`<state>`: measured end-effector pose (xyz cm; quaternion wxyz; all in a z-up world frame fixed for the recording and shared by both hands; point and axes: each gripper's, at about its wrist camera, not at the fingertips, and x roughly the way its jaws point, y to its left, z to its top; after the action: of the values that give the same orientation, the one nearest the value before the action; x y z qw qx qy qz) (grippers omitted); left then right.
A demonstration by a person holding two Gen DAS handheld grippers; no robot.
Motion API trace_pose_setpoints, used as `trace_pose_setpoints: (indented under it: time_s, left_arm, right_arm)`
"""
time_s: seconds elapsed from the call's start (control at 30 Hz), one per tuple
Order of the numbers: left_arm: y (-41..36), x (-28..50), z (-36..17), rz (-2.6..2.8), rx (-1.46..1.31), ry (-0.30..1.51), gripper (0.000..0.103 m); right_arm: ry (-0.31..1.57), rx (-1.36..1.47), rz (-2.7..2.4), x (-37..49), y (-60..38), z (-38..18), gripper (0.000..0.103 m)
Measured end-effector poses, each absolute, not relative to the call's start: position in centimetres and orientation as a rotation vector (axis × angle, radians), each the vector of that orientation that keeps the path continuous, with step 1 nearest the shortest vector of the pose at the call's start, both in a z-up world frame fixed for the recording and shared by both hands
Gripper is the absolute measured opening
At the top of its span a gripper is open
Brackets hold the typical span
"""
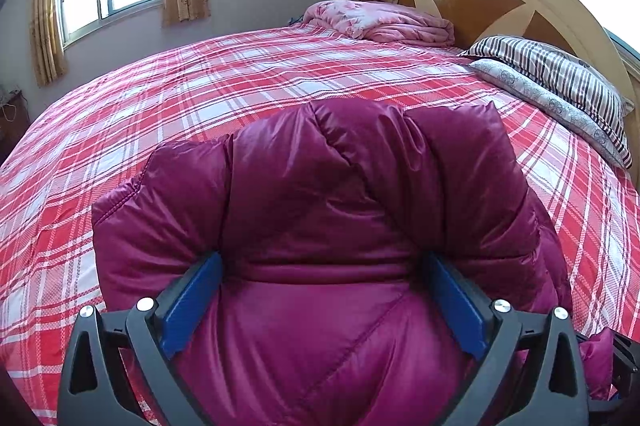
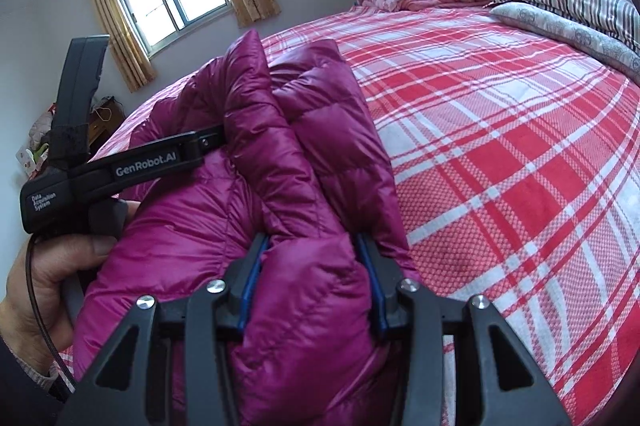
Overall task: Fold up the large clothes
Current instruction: 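Grasp the folded jacket bundle with the right gripper while the left gripper holds it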
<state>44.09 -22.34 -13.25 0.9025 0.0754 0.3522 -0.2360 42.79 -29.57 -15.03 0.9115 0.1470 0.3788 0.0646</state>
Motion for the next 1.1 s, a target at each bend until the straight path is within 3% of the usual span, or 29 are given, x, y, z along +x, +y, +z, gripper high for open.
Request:
trace_pose_setpoints:
  time_s: [0.83, 1.1]
  left_arm:
    - [-21.7, 43.8, -12.9, -0.47, 0.161, 0.745, 0.102]
    - [-18.0, 42.0, -11.1, -0.454, 0.031, 0.739, 0.102]
  right_arm:
    - [0.796, 0.238, 0.134, 43.3, -29.1, -14.5, 0.045]
    - [0.799, 0.21, 0.153, 43.4, -29.5, -14.1, 0.048]
